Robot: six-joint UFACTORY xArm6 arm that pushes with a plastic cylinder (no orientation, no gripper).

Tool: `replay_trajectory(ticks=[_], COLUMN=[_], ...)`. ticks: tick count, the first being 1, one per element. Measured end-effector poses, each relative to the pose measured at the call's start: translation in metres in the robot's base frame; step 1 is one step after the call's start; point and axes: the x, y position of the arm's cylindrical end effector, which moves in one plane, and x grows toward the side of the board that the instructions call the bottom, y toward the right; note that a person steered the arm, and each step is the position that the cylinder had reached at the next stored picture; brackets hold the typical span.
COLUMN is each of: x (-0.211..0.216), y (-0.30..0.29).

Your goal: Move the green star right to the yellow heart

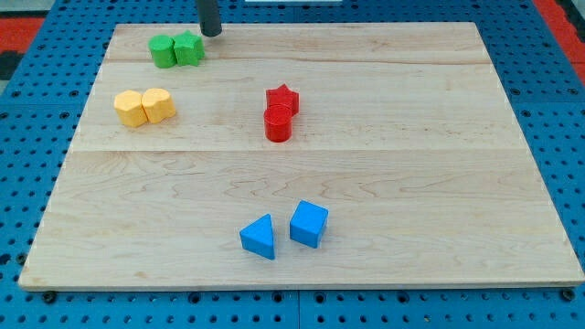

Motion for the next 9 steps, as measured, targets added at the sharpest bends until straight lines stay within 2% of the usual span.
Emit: replay_trajectory(ticks=[1,3,4,6,9], x=[0.000,-0.014,0.018,0.109,0.121], y=[0.000,-0.036,-0.045,-0.020,0.007])
